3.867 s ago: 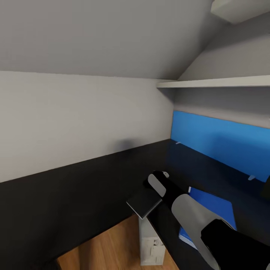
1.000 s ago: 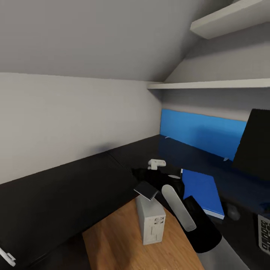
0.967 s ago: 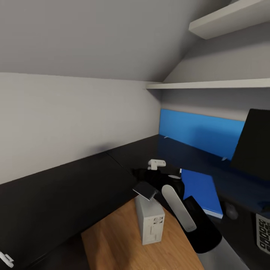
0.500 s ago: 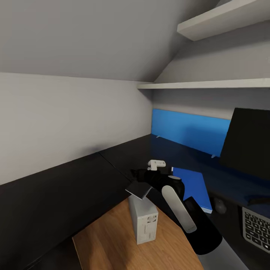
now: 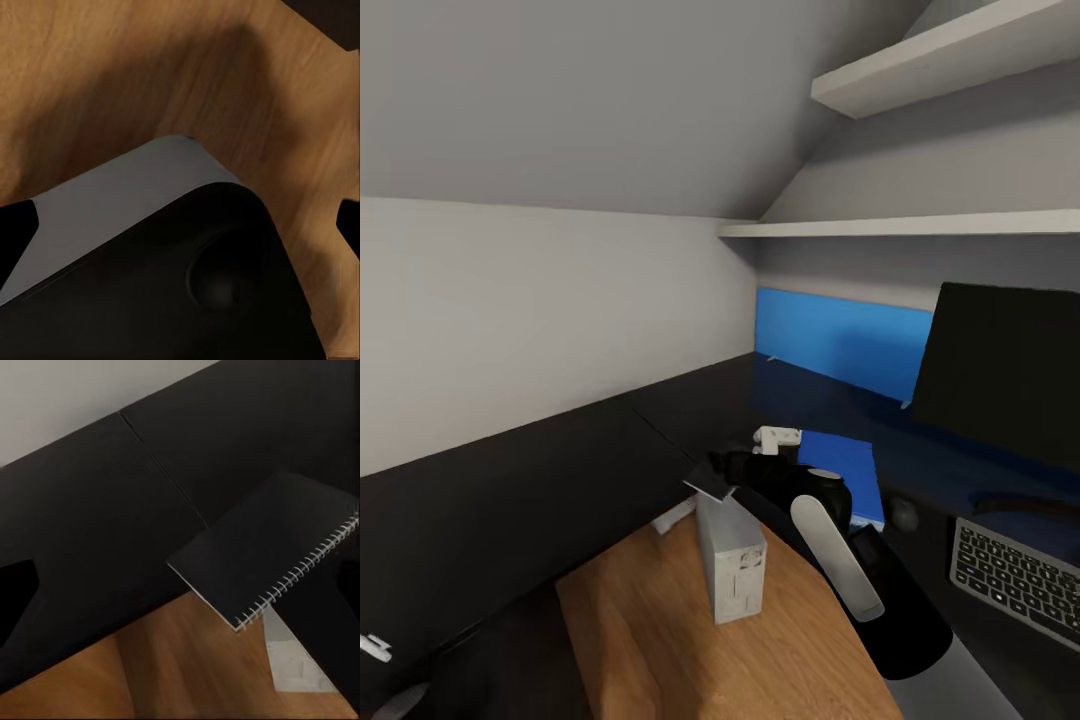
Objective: In the bedroom, organize the workspace by keeping the computer under the desk, ensuring the monitor is on the desk, placing the keyboard on the desk next to the monitor, placing the mouse on the desk next to the keyboard, moving the folder from the swivel chair onto the desk next to the mouse, stacking the notebook on top of the folder with the pen on top of the notebook, and positioning the swivel chair next to the desk.
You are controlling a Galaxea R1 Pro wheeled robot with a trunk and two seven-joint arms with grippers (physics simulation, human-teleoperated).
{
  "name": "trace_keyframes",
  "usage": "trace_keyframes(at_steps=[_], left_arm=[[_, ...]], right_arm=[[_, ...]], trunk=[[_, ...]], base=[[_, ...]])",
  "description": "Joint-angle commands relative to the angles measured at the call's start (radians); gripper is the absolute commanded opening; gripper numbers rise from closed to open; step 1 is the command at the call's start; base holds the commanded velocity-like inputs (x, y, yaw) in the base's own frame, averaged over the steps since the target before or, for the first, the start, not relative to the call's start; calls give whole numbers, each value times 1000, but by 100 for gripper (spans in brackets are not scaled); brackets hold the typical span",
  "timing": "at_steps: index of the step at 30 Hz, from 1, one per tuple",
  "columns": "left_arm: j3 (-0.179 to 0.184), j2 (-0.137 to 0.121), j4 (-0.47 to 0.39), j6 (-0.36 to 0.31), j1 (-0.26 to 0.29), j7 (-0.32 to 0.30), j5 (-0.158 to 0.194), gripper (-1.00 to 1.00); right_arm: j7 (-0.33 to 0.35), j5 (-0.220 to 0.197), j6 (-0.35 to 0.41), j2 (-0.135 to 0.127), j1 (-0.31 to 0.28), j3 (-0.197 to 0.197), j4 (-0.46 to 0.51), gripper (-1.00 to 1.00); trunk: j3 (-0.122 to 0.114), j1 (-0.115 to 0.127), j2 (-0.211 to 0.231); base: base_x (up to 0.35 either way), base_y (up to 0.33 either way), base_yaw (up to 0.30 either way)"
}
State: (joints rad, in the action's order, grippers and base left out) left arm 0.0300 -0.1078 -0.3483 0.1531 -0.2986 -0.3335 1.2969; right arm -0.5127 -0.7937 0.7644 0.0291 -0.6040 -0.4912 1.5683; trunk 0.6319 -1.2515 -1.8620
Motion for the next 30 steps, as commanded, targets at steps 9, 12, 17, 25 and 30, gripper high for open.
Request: trace_keyframes(at_steps=[9,12,17,25,30], left_arm=[[0,-68,-107,-23,0,-44,13,100],[1,-105,-205,-74,9,-44,9,100],[4,-141,-274,-138,46,-42,-2,100],[-4,-172,-284,-180,70,-55,-9,100],[-9,-200,-264,-180,42,-55,-9,100]], right_arm=[[-12,-9,3,-4,0,-44,27,100],[-12,-10,26,-15,1,-46,39,100],[-12,-10,57,-22,1,-45,44,100],[-28,-5,76,-23,-9,-27,45,100],[-28,-5,76,-23,-9,-27,45,100]], trunk=[[1,1,-1],[1,1,-1],[1,1,-1],[1,1,-1],[1,1,-1]], base=[[-312,-110,0],[-143,-58,0],[-51,-21,0],[-10,-4,0],[0,0,0]])
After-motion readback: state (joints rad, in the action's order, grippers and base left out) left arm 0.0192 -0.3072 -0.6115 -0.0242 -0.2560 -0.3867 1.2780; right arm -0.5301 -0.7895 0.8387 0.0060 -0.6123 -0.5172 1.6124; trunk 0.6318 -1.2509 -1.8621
